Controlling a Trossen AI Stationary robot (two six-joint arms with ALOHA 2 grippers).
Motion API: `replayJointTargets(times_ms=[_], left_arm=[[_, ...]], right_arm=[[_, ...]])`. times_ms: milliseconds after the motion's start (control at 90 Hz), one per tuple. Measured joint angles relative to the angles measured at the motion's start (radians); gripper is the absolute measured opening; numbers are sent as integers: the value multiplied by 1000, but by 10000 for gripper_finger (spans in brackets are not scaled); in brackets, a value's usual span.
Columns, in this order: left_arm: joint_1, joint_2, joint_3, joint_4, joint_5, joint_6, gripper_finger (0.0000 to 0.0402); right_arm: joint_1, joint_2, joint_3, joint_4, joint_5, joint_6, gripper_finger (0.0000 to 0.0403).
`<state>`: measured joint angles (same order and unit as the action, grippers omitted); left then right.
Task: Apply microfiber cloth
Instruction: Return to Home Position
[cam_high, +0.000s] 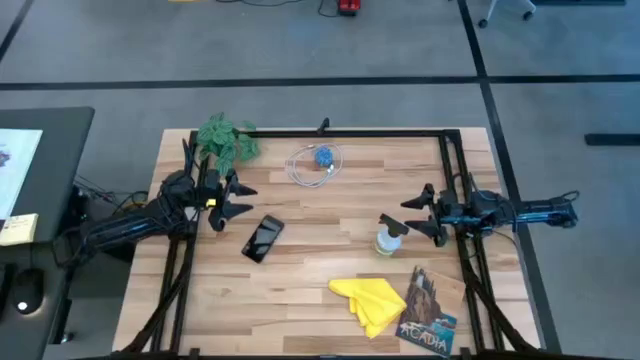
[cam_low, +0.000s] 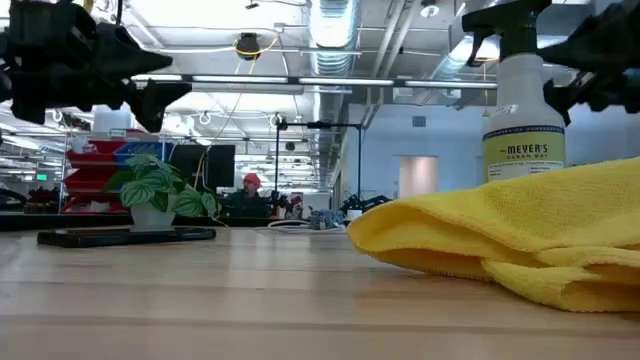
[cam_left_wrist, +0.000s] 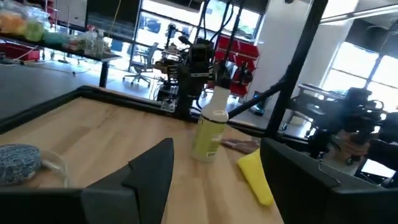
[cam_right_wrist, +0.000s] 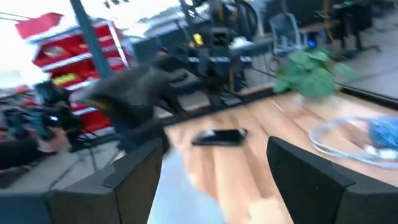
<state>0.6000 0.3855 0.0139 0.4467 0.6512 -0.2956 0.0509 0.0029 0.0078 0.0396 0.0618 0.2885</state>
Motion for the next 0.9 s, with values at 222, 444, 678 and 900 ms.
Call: replayJointTargets(times_ms=[222,444,678,900], left_arm=[[87,1,-1,-177,-8,102,216],[87,0,-1,-347,-166,95,216],[86,0,0,-371,-226,62,216],[42,-19,0,-377,-259,59,216]], right_arm=[[-34,0,-1,-12,-17,16,274],[-41,4,-1,-16,-17,46,274],[-42,3,-2,-15,-13,71,274],[-41,3,-2,-15,-12,70,274]])
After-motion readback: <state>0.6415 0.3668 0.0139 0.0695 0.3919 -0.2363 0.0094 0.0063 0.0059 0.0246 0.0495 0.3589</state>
